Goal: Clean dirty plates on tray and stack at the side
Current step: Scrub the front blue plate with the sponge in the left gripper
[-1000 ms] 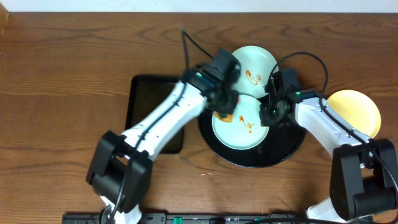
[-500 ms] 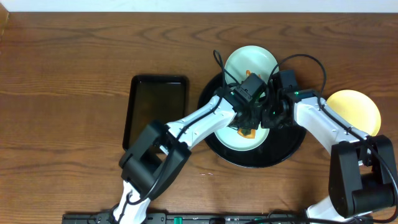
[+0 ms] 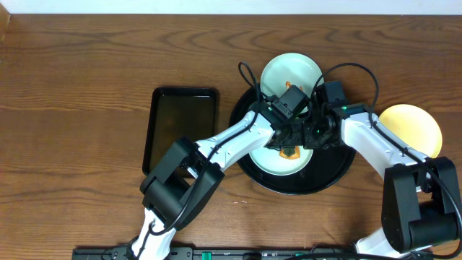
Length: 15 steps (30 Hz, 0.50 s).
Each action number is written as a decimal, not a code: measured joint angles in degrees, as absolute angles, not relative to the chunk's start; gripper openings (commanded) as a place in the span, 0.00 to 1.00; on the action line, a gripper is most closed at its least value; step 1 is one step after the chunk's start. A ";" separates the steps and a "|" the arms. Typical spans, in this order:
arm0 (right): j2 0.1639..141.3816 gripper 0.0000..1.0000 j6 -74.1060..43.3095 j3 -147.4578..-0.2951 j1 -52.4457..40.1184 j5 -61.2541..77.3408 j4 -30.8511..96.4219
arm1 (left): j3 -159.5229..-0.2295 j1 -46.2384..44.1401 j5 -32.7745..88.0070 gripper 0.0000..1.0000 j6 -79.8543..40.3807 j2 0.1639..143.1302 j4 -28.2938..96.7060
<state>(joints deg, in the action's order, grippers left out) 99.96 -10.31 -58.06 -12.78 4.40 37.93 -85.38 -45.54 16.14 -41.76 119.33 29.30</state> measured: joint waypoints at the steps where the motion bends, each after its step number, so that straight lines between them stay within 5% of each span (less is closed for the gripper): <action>1: 99.96 0.01 -10.31 -58.06 -12.78 4.40 38.00 | -85.36 -45.56 15.92 0.07 -42.76 119.33 29.30; 15: 99.96 0.01 -10.31 -58.06 -12.78 4.38 38.37 | -83.37 -45.56 13.58 0.08 -48.51 119.33 25.56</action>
